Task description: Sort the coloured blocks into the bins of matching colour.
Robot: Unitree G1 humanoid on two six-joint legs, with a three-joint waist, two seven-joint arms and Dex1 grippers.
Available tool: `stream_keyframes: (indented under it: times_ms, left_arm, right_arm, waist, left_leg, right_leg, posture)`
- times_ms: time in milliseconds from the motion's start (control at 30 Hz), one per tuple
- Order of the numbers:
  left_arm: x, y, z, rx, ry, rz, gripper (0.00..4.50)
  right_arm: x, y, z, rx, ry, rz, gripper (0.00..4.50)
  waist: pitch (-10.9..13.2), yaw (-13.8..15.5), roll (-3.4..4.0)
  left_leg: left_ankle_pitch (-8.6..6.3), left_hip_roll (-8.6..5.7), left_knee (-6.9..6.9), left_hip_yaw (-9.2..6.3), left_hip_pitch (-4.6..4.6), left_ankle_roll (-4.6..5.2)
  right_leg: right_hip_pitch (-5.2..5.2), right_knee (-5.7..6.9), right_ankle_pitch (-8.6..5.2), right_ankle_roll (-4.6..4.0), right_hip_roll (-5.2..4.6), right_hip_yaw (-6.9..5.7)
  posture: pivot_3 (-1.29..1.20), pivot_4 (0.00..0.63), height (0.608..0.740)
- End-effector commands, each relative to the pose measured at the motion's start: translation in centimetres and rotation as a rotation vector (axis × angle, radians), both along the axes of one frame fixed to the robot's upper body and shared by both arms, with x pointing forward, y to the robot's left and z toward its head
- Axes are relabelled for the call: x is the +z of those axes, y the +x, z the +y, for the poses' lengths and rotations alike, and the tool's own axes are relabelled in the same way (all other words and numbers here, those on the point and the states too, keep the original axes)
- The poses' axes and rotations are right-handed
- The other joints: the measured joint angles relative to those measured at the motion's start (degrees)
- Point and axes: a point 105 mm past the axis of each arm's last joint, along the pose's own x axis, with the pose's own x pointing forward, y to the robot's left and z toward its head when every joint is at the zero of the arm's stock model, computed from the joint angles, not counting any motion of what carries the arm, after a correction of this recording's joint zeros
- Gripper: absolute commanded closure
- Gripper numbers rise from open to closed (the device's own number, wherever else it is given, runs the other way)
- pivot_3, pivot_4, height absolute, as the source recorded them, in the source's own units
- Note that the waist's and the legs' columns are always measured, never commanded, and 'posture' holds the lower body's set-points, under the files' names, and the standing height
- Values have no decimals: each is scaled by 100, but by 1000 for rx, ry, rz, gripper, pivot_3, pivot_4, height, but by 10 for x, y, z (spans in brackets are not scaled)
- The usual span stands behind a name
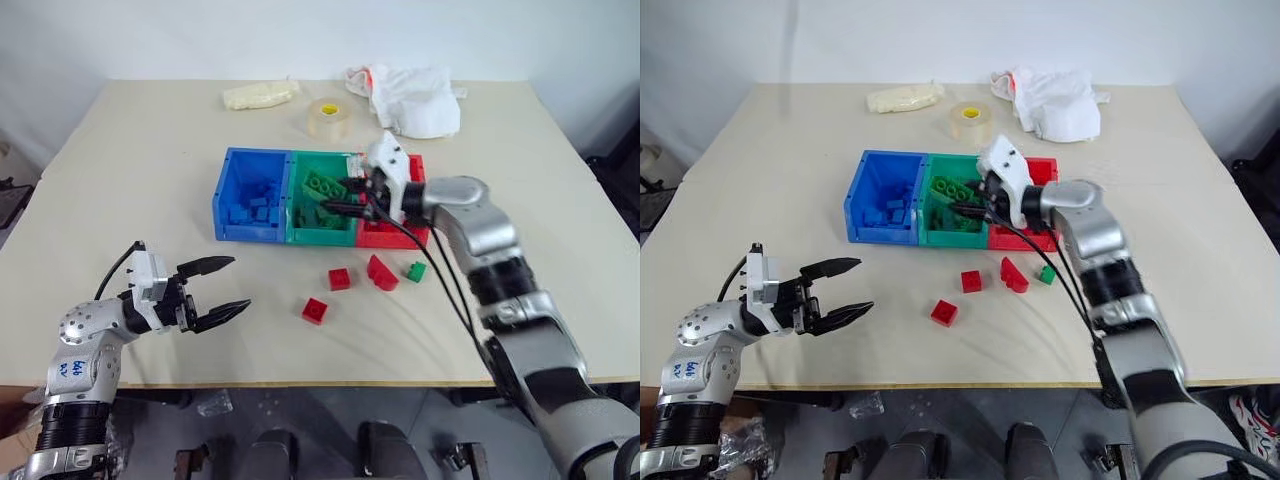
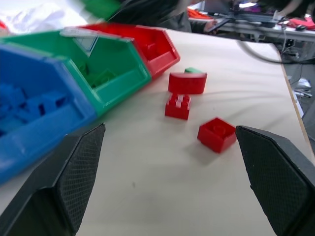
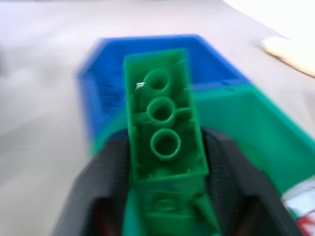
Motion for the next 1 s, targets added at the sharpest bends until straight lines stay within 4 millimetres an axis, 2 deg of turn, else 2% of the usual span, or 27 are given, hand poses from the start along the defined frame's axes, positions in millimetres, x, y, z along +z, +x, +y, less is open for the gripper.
stream_keyframes:
  times_ms: [33, 133, 300, 467, 600, 900, 1000]
  left_arm:
    - [5, -1, 0, 6, -4, -32, 0]
    - [6, -2, 1, 10, -6, -34, 0]
    - [4, -4, 0, 8, -8, -29, 0]
    - [2, -2, -3, -15, -10, -18, 0]
    - [0, 0, -2, -31, -7, -6, 0]
    - [-6, 1, 11, -39, 16, 28, 0]
    - [-5, 3, 11, -44, 17, 25, 0]
  right_arm:
    - [13, 10, -1, -29, 10, -82, 982]
    - [16, 9, -2, -8, 12, -100, 25]
    - [10, -12, -12, 103, -3, -90, 25]
    - [-10, -65, -39, 283, -48, 3, 25]
    - [-22, -106, -80, 289, -75, 95, 25]
    - [-71, -153, -194, -110, -202, 291, 25]
    - [-76, -161, -206, -165, -205, 317, 25]
  waist:
    - [0, -33, 0]
    - [0, -100, 0]
    - [1, -125, 2]
    - [1, -8, 1]
    - [1, 90, 3]
    - [1, 225, 2]
    - [2, 223, 2]
  left_leg:
    - [0, 0, -1, -2, 0, 0]
    - [0, -2, -1, -5, 0, 0]
    - [0, 2, -2, -5, 0, 0]
    - [-1, -4, 7, -14, -4, 2]
    - [-1, -2, 12, -5, -5, 2]
    - [-2, 4, 11, 22, -2, 4]
    - [-1, 3, 12, 26, 0, 6]
  right_leg:
    - [-1, 1, 0, 0, 0, -2]
    - [1, 1, 0, 0, -2, -3]
    - [1, 1, 0, 0, 2, -2]
    - [7, -1, 0, 0, -5, -2]
    - [9, -10, 1, 1, -5, 0]
    - [15, -24, 2, 4, -5, 5]
    - [18, -24, 3, 7, -5, 7]
  posture:
    - [0, 150, 740]
    - [0, 150, 740]
    - [0, 150, 740]
    - [0, 150, 740]
    - [0, 150, 740]
    - [0, 150, 740]
    - [0, 150, 740]
